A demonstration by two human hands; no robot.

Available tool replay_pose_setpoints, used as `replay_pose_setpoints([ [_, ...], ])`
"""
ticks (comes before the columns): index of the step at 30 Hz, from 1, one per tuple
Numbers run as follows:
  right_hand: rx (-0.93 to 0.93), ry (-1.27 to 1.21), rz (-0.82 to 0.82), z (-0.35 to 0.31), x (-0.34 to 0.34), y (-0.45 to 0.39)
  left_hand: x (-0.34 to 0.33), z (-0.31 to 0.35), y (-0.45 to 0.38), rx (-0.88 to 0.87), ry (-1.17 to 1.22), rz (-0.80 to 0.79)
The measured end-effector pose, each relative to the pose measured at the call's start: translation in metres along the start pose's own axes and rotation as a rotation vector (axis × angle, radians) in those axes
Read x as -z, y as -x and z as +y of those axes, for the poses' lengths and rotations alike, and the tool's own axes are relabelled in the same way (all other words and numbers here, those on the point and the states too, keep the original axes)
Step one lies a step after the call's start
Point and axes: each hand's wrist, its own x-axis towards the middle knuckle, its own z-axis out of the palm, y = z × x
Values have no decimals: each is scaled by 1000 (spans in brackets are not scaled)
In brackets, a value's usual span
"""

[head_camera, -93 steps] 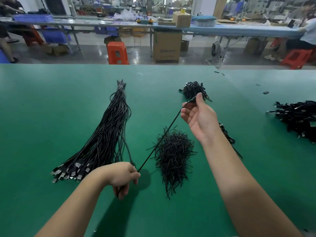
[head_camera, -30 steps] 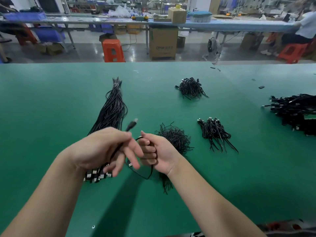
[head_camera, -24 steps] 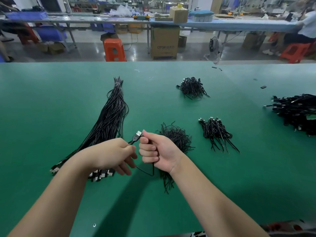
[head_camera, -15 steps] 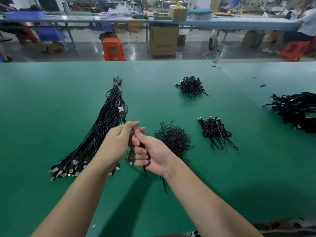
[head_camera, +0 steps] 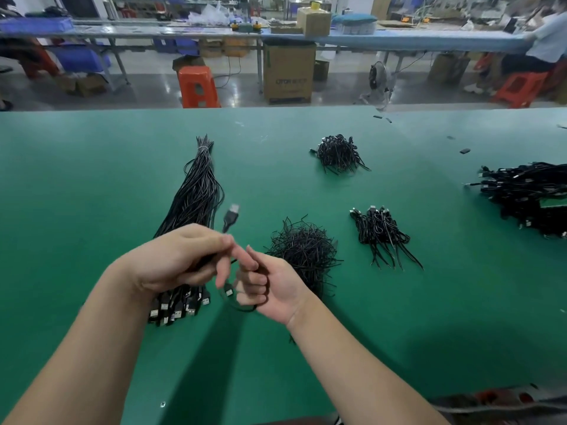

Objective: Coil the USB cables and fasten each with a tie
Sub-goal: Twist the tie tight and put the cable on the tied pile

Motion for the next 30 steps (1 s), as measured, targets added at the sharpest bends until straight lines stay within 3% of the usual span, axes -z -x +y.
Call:
replay_pose_setpoints([
  [4,16,37,85,-10,5,1,-1,2,4,270,-420,-83],
  [6,28,40,82,-12,5,2,-8,-1,1,338,-547,11],
  [10,42,75,97,-9,2,1,-18,-10,-9,340,-641,295],
  [13,52,106,83,-8,0,2,-20,-13,-9,364,-871,244],
  [15,50,152,87,-8,0,4,-19,-15,-9,342,-867,292],
  [18,61,183,104,-5,-2,4,-22,-23,-17,210,-652,488],
  [22,70,174,63,2,-4,0,-31,-31,-33,-99,148,714],
  [26,51,180,57,13,-1,-3,-26,-19,-40,-274,705,717],
  [28,42,150,56,17,3,-2,-20,-12,-37,-297,838,697],
  [30,36,84,38,17,8,0,-15,-9,-29,-286,828,566],
])
